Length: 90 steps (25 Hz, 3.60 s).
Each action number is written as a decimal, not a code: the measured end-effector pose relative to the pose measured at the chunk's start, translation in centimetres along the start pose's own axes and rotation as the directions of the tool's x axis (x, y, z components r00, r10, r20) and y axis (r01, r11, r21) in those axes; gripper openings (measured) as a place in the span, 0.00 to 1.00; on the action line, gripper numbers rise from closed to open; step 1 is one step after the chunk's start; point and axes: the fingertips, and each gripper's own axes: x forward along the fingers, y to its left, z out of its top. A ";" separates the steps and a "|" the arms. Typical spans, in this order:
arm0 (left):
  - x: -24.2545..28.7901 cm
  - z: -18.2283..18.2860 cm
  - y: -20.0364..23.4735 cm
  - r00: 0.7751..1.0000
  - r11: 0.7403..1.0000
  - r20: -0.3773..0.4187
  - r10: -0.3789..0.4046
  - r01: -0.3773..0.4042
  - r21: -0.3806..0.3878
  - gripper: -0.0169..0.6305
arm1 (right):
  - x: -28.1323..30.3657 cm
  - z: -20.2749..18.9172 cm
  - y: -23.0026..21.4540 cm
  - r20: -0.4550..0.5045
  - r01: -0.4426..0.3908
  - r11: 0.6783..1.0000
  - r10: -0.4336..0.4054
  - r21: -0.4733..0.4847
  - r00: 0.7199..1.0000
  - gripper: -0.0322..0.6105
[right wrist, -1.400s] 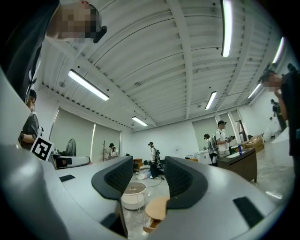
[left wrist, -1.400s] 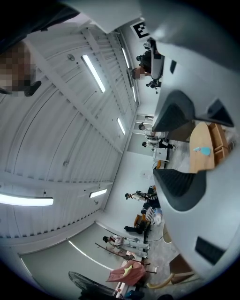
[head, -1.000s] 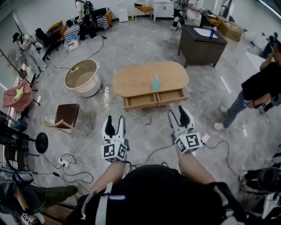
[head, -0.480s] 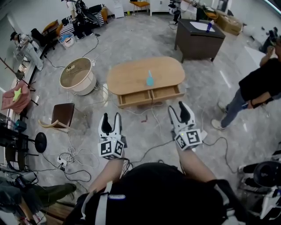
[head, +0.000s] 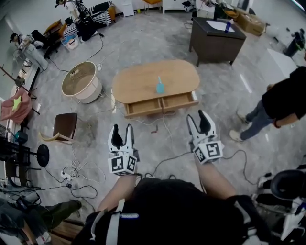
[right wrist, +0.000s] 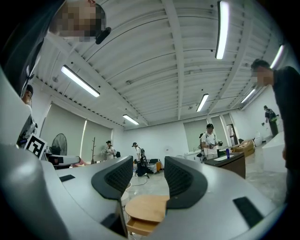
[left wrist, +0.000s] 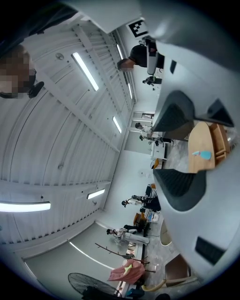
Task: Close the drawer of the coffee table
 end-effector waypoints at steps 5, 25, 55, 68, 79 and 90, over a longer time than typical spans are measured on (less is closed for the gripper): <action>2.7 -0.8 2.2 1.000 1.000 -0.014 -0.018 0.017 -0.020 0.39 | 2.7 -1.3 1.3 -0.022 0.010 1.000 -0.010 -0.011 1.000 0.34; 5.1 0.5 8.4 0.996 0.996 0.028 -0.086 0.087 -0.017 0.39 | 6.7 -3.1 4.8 -0.021 0.062 0.996 -0.063 -0.063 0.998 0.34; 16.9 -4.4 -1.7 0.998 0.998 0.016 -0.054 0.054 0.013 0.38 | 12.0 -5.8 -11.7 -0.005 0.044 0.999 -0.044 -0.008 0.999 0.34; 26.2 -11.3 -10.5 0.999 1.000 -0.025 0.020 -0.020 0.012 0.38 | 14.2 -9.7 -24.1 -0.064 0.011 1.000 -0.010 0.026 0.998 0.34; 30.2 -14.7 -14.1 0.999 0.998 -0.041 0.033 -0.031 0.050 0.38 | 15.2 -13.4 -28.0 -0.088 -0.025 0.999 0.028 0.030 0.996 0.34; 34.3 -21.7 -12.9 0.990 0.997 -0.131 -0.057 0.064 0.047 0.38 | 17.5 -19.2 -28.9 -0.123 0.047 0.999 -0.047 -0.002 0.991 0.34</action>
